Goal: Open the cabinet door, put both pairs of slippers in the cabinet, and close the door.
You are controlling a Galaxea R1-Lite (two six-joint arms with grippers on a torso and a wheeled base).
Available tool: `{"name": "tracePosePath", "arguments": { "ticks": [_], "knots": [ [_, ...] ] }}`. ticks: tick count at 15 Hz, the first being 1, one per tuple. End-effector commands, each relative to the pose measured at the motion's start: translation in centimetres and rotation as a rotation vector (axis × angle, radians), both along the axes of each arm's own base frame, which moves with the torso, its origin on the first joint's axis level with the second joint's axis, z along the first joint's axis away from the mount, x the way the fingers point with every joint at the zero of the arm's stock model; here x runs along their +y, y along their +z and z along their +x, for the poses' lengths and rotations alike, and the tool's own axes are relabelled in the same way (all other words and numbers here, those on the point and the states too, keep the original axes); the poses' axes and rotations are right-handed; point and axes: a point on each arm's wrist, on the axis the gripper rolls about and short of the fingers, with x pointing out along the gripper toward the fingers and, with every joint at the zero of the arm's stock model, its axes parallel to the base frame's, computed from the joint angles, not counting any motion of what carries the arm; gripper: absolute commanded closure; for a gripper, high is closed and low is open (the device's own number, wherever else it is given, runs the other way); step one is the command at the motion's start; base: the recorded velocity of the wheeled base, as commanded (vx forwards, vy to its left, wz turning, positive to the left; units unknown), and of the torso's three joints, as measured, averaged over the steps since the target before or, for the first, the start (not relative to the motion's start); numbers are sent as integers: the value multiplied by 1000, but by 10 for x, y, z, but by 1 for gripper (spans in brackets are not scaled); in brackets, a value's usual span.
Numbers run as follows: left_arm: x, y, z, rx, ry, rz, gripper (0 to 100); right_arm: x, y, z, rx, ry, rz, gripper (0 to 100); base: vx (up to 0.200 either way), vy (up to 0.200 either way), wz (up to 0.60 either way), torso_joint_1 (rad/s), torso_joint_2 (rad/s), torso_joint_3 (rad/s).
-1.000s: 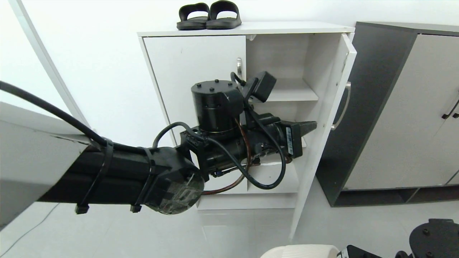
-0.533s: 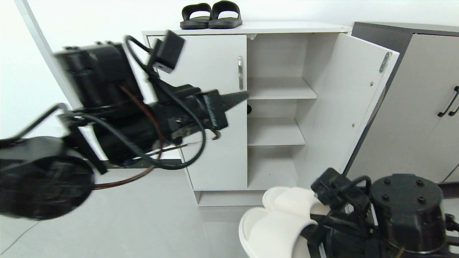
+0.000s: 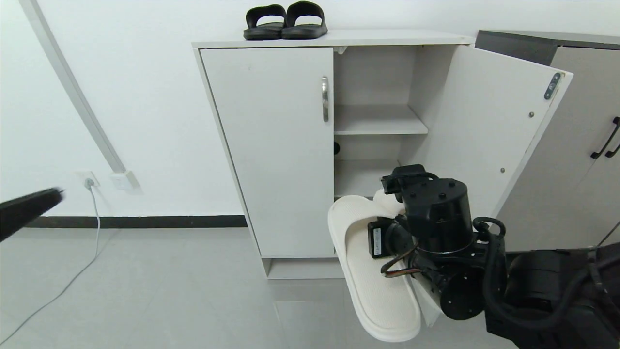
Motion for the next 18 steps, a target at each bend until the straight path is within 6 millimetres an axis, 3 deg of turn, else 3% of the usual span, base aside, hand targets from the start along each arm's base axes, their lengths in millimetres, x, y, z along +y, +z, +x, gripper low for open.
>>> {"name": "tracePosePath", "arguments": {
  "ticks": [1,2,4,7,11,14,18],
  "knots": [
    [27,-81,-77,-12,429,122,100,9,-12,11,17,-12,-24,100,0,0,0,0,0,0],
    [27,-95,-81,-9,459,131,100,9,-12,11,16,-14,-24,100,0,0,0,0,0,0],
    [25,-143,-90,-19,417,152,100,8,-11,9,14,-16,-22,100,0,0,0,0,0,0],
    [24,-177,-91,-15,410,166,100,7,-11,9,13,-16,-20,100,0,0,0,0,0,0],
    [19,-188,-83,-61,194,177,100,9,-14,8,22,-5,-24,100,0,0,0,0,0,0],
    [19,-188,-83,-61,190,173,100,14,-12,13,2,-6,-2,100,0,0,0,0,0,0],
    [19,-188,-83,-58,192,157,100,34,-12,34,-46,-73,29,100,0,0,0,0,0,0]
  ]
}}
